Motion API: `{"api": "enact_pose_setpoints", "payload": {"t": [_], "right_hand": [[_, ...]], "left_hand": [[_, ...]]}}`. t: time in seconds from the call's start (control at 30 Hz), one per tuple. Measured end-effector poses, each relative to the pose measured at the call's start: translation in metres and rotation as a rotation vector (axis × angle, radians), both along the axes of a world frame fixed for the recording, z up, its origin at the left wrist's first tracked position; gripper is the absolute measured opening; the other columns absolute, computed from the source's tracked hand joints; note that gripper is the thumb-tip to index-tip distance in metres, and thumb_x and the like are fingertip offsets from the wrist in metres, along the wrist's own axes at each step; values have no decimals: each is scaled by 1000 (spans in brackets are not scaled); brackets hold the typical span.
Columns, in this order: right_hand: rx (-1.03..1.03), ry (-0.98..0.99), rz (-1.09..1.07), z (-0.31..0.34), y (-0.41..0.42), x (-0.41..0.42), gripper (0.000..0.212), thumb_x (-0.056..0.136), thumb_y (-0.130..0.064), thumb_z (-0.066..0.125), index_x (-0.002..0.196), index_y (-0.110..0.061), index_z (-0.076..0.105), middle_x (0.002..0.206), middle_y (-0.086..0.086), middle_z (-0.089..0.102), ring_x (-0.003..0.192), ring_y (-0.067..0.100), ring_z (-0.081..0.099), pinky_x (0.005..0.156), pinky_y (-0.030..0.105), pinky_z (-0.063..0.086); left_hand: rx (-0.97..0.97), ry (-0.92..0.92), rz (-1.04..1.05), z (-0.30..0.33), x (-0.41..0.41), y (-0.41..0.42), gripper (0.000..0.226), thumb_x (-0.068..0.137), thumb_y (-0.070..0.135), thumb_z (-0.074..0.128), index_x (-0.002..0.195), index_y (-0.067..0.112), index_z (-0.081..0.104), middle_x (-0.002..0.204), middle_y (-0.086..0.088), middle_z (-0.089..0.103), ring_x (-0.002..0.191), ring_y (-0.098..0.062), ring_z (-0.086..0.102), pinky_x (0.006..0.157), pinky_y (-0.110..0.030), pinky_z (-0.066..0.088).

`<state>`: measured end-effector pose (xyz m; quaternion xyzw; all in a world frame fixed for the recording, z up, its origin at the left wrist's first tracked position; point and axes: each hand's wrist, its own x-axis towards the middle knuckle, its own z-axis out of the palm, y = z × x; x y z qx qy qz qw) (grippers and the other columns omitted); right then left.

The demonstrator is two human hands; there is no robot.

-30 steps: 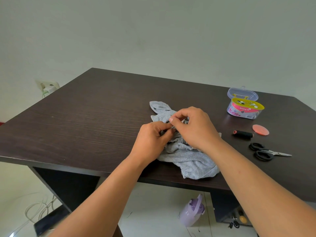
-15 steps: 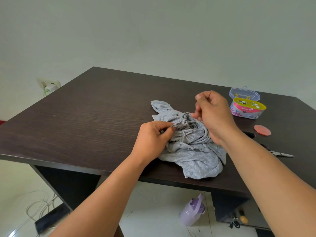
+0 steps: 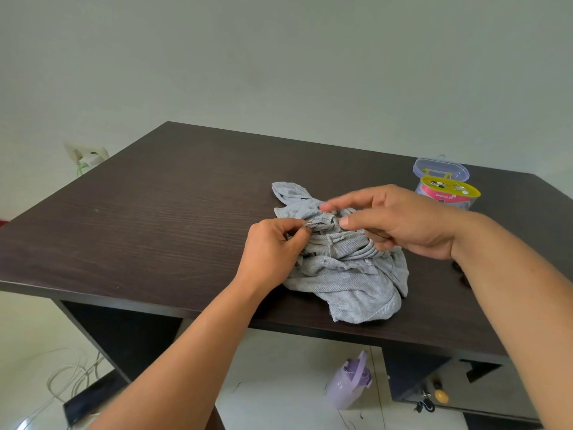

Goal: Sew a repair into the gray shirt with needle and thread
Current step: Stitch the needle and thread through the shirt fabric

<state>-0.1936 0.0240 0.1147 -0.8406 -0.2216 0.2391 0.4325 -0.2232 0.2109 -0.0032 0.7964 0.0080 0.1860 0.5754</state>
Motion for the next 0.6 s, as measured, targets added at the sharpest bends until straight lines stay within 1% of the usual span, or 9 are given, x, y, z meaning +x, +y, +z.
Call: {"api": "enact_pose_setpoints", "payload": {"t": [0.03,0.07,0.17,0.23,0.3,0.4,0.5,0.57,0.6], "right_hand": [[79,16,-8,-1,0,0,37,92,-15,66,122,-37,69,50,-10,35,52,12,25,53,26,29],[128,14,-17,-3,0,1,44,92,-14,66,127,-39,65,50,-10,33,54,13,23,54,28,29],[217,-23,-94,-8,2,3,58,93,-11,65,140,-42,51,47,-16,39,55,13,22,56,29,29],[251,-53,-174,-11,1,6,63,92,-11,66,144,-42,46,50,-14,36,51,11,23,55,29,30],[259,-79,-248,-14,0,10,65,92,-10,67,145,-42,45,56,-7,33,47,8,26,53,28,30],[264,-92,-317,-18,-2,14,63,92,-10,66,144,-41,46,61,-3,30,42,5,29,50,25,31],[279,-101,-355,-21,-3,15,55,93,-10,65,138,-39,52,55,-7,38,38,3,33,47,22,32],[244,-128,-370,-21,-3,14,38,92,-12,66,126,-30,63,51,-12,44,36,3,36,44,21,33],[210,-144,-384,-20,-4,15,28,91,-14,68,117,-24,67,54,-11,48,36,2,39,44,21,34]], "left_hand": [[1,1,1,0,0,0,18,97,19,66,85,16,80,46,14,51,40,-2,41,45,-14,32],[5,-1,2,-1,0,0,18,96,19,66,84,17,80,47,13,52,41,-2,41,45,-15,33],[14,0,4,-2,1,1,19,96,19,67,81,18,79,47,14,51,42,-2,39,46,-16,33],[15,2,5,-2,1,0,19,96,20,67,81,18,79,48,12,51,43,-3,38,46,-16,33],[12,4,3,-1,1,0,19,96,20,67,82,18,80,49,11,52,43,-3,38,46,-16,33],[5,7,5,-1,1,-1,19,96,20,67,83,17,80,49,11,52,41,-2,39,45,-14,33],[0,14,-1,0,0,-1,19,96,21,67,84,17,80,50,10,53,42,-2,39,45,-15,33],[-2,22,-2,1,-1,-1,19,97,22,67,83,18,80,51,7,55,43,-3,39,45,-17,34],[-3,24,-2,1,-1,-1,19,97,22,67,82,19,80,52,6,55,44,-3,39,45,-18,34]]}}
